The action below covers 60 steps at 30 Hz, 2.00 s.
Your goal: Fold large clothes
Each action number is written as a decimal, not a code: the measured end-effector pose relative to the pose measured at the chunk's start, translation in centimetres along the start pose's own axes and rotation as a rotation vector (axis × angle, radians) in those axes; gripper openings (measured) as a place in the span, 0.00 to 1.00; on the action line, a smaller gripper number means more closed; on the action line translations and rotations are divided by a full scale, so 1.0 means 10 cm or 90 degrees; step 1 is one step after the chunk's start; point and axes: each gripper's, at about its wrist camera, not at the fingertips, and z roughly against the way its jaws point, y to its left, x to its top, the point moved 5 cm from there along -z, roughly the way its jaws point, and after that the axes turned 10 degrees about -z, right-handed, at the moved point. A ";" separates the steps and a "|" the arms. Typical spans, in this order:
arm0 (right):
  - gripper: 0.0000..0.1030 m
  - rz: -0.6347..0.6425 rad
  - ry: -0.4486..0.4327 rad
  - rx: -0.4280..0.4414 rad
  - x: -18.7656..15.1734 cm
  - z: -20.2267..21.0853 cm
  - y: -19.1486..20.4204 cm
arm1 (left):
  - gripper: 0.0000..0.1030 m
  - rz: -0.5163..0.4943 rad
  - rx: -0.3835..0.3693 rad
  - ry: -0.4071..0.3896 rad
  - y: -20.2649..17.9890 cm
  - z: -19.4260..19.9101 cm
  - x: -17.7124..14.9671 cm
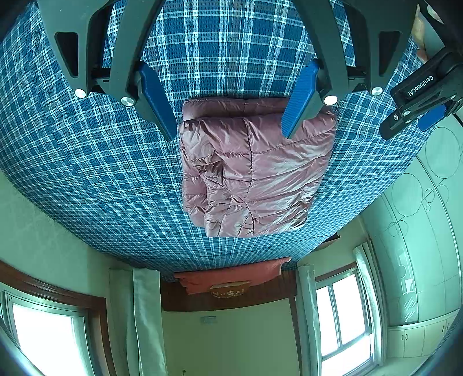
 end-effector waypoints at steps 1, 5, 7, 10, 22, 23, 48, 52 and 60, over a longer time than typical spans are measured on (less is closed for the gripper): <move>0.72 0.000 0.000 0.001 0.00 0.00 0.00 | 0.94 0.000 0.000 0.001 0.00 0.00 0.00; 0.72 0.001 0.000 0.001 -0.01 0.00 0.01 | 0.94 0.001 0.001 0.003 -0.01 -0.01 -0.02; 0.72 0.001 0.000 0.001 -0.01 0.00 0.01 | 0.94 0.000 0.002 0.005 -0.01 -0.02 -0.03; 0.72 0.003 0.000 0.000 -0.01 0.00 0.01 | 0.94 -0.001 0.002 0.008 -0.01 -0.03 -0.04; 0.72 0.002 0.001 0.001 -0.01 0.00 0.02 | 0.94 0.000 0.002 0.009 0.00 -0.04 -0.05; 0.72 0.002 0.001 0.001 -0.01 0.00 0.02 | 0.94 0.000 0.002 0.009 0.00 -0.03 -0.05; 0.72 0.007 0.002 0.001 -0.04 -0.02 0.03 | 0.94 -0.030 0.014 -0.001 -0.04 0.00 -0.03; 0.72 0.007 0.004 0.000 -0.04 -0.02 0.04 | 0.98 -0.030 0.012 0.003 -0.05 -0.02 -0.03; 0.72 0.009 0.013 -0.002 -0.07 -0.11 0.03 | 0.98 -0.010 -0.034 -0.002 -0.07 -0.09 -0.02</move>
